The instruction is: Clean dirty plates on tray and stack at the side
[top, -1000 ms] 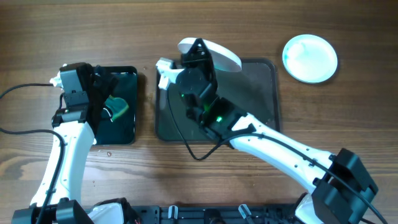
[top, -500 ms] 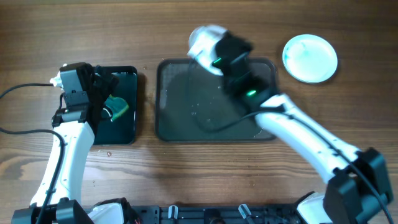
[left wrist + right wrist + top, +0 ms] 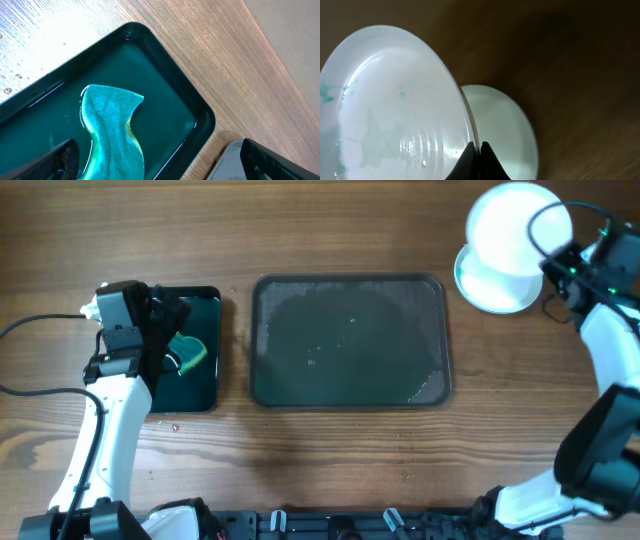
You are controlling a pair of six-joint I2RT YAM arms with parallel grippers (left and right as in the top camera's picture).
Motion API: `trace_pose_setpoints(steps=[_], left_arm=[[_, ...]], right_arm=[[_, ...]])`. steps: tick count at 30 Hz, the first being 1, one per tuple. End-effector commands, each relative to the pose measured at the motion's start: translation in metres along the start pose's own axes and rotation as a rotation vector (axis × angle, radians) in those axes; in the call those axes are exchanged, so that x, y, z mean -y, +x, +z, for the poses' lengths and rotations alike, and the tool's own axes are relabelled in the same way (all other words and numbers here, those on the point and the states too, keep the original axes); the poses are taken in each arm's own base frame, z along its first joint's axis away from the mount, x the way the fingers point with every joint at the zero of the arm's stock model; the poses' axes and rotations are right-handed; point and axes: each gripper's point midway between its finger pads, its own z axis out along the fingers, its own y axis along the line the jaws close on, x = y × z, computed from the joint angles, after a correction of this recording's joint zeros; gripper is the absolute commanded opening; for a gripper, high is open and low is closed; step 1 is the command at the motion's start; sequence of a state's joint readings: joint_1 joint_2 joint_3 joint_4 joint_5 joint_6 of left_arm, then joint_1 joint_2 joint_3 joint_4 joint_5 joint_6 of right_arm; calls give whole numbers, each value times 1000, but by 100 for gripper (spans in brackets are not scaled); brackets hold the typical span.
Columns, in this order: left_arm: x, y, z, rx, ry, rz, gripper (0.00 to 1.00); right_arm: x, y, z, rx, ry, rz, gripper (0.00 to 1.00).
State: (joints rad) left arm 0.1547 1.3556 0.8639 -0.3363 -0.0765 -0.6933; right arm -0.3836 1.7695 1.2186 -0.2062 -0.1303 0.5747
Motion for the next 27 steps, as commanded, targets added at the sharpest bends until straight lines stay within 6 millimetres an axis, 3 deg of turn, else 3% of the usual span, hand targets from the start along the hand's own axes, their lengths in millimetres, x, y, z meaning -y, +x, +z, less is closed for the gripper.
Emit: trace_pose_setpoints(steps=[1, 9, 11, 13, 15, 19, 21, 24, 27], left_arm=[[2, -5, -1, 9, 6, -2, 100], [2, -5, -1, 9, 6, -2, 100], [2, -5, -1, 9, 6, -2, 100], [2, -5, -1, 9, 6, -3, 100], [2, -5, -1, 9, 6, -2, 100], [2, -5, -1, 9, 6, -3, 100], [2, -5, -1, 9, 6, -2, 100], [2, -5, -1, 9, 6, -2, 100], [2, -5, -1, 9, 6, -3, 100]], right_arm=[[14, 20, 21, -83, 2, 120, 4], [31, 46, 41, -161, 54, 102, 6], [33, 52, 40, -181, 64, 95, 25], [22, 59, 39, -224, -4, 15, 47], [18, 66, 35, -262, -27, 26, 61], [11, 64, 7, -279, -15, 39, 84], [0, 58, -15, -264, -35, 3, 89], [-28, 55, -61, -234, -72, -99, 98], [-54, 68, -107, -174, -19, -224, 100]])
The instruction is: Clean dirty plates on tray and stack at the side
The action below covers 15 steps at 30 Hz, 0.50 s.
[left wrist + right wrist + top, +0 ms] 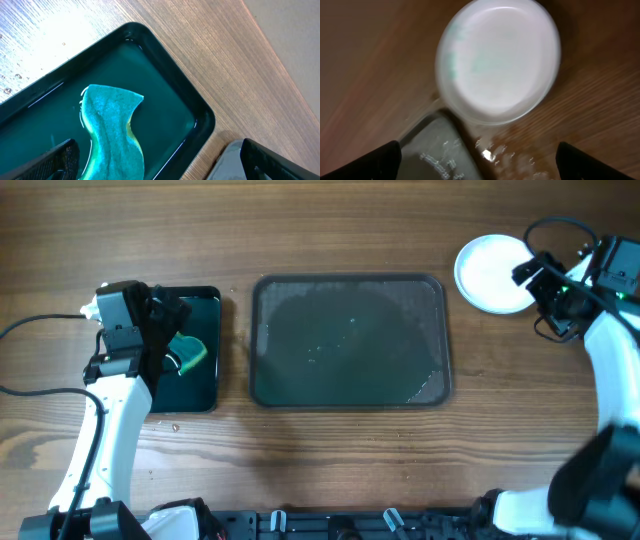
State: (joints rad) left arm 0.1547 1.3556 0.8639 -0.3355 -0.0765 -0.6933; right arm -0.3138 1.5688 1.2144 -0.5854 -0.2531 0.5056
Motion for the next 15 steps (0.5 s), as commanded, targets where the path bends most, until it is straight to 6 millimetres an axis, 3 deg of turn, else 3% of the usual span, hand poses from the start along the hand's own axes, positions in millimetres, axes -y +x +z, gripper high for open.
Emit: trace_pose_setpoints(steps=[1, 4, 6, 9, 15], left_arm=[[2, -5, -1, 8, 5, -2, 100], [2, -5, -1, 8, 5, -3, 100], [2, -5, -1, 8, 5, -2, 100], [2, -5, -1, 8, 5, -2, 100], [2, -5, -1, 8, 5, -3, 100]], right_arm=[[-43, 25, -41, 69, 43, -187, 100], [-86, 69, -44, -28, -63, -246, 100], [-99, 85, -42, -58, -82, -253, 100], [-107, 96, -41, -77, -94, -275, 100], [-97, 105, -41, -118, -64, -331, 100]])
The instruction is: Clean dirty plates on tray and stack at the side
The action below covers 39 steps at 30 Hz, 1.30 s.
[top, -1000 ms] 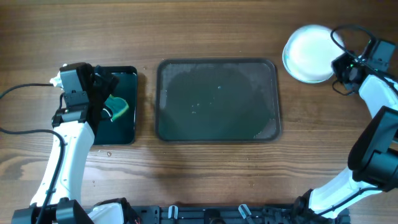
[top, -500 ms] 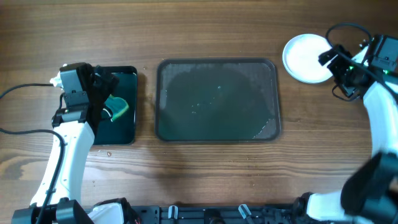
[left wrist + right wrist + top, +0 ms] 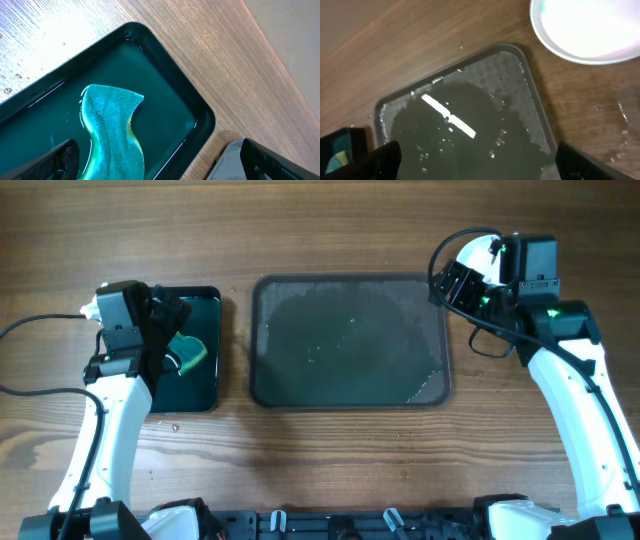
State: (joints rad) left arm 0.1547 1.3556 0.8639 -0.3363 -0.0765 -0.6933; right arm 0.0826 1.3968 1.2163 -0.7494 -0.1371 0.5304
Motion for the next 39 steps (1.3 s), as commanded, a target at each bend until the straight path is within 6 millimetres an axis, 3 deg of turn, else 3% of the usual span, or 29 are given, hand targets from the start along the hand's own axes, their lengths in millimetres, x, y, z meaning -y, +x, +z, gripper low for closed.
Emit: trace_pose_setpoints(steps=[1, 3, 12, 18, 25, 32, 39], left_arm=[[2, -5, -1, 9, 6, -2, 100], [2, -5, -1, 9, 6, -2, 100], [2, -5, -1, 9, 6, -2, 100], [2, -5, -1, 9, 6, -3, 100], [2, -5, -1, 9, 6, -2, 100], [2, -5, -1, 9, 6, -2, 100], [2, -5, -1, 9, 6, -2, 100]], right_arm=[[0, 5, 2, -25, -2, -86, 100], [-6, 11, 2, -53, -46, -216, 100], [1, 23, 6, -24, -62, -323, 100], [-6, 22, -21, 228, -165, -394, 100], [13, 57, -55, 637, -300, -451, 100], [31, 79, -71, 837, -341, -461, 100], [37, 80, -84, 956, -323, -489, 100]])
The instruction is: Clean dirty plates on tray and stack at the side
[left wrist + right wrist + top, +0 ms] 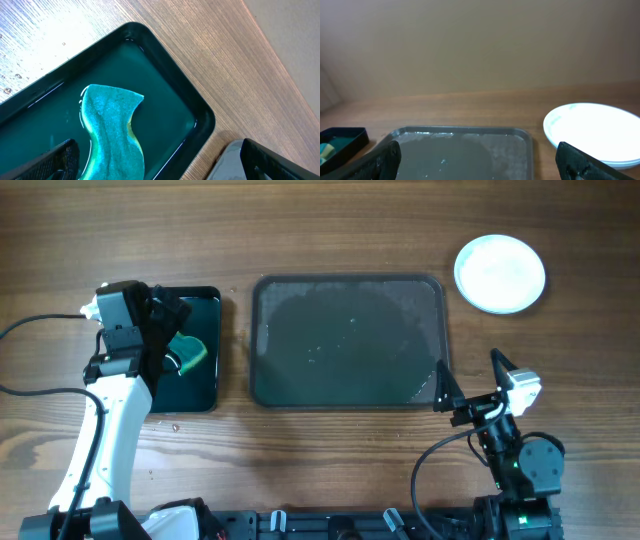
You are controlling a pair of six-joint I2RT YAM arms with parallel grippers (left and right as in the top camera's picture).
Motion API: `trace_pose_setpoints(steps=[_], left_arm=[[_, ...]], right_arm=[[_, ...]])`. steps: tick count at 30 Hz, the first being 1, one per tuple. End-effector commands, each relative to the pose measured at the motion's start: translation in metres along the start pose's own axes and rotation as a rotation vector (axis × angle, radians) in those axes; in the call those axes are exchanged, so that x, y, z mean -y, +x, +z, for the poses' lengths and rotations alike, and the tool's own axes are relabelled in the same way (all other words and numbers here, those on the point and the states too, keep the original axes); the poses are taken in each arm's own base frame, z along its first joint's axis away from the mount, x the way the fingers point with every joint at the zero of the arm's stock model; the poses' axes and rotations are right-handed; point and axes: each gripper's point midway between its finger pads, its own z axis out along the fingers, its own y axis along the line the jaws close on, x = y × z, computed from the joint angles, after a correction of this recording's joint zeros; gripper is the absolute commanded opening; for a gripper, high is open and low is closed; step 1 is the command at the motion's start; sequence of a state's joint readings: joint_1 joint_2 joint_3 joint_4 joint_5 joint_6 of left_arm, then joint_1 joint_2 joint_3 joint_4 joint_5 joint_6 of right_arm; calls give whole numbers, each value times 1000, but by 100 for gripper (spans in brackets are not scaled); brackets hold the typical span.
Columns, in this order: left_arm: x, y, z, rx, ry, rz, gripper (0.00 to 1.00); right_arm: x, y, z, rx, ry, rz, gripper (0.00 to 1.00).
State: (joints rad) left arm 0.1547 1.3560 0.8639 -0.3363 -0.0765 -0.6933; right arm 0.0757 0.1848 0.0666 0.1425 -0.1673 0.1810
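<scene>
White plates [500,273] lie stacked at the table's far right, to the right of the grey tray; they also show in the right wrist view as plates [592,132]. The wet grey tray [350,340] holds no plate. At the front right, near the tray's near right corner, my right gripper [470,380] is open and level, with nothing between its fingers [385,160]. Over the dark green tub [205,385] hangs my left gripper [172,340], also open. A teal sponge [112,127] lies in the tub's water below it.
Water drops and film cover the tray [460,150]. The tub [340,140] sits left of the tray with a narrow strip of bare wood between them. A black cable runs along the left edge of the table.
My right arm has drawn back from above the tray's far right corner to the front right of the table, and the gripper now faces the tray level. The left arm and sponge are unchanged.
My right gripper first held a white plate tilted above another plate at the far right. Then that plate lay on the stack and the gripper stood open beside it. It was then over the tray's corner, and is now at the front. The left gripper stayed over the tub.
</scene>
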Motion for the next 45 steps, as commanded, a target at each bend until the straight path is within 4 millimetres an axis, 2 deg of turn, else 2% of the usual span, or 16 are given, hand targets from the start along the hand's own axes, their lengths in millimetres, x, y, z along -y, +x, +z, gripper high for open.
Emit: trace_pose_setpoints(steps=[1, 9, 11, 14, 38, 45], left_arm=[[2, -5, -1, 9, 6, -2, 100], [2, -5, -1, 9, 6, -2, 100], [2, -5, -1, 9, 6, -2, 100], [2, -5, -1, 9, 6, -3, 100], [2, -5, -1, 8, 5, -2, 100], [-10, 7, -1, -40, -41, 9, 100]], right_arm=[[3, -12, -6, 72, 23, -61, 100], [7, -11, -12, 117, 40, -76, 100], [9, -3, -11, 86, 51, -97, 100], [13, 20, -11, -10, 64, -92, 100], [14, 21, -10, -15, 65, -93, 100], [13, 21, -10, -15, 64, -93, 100]])
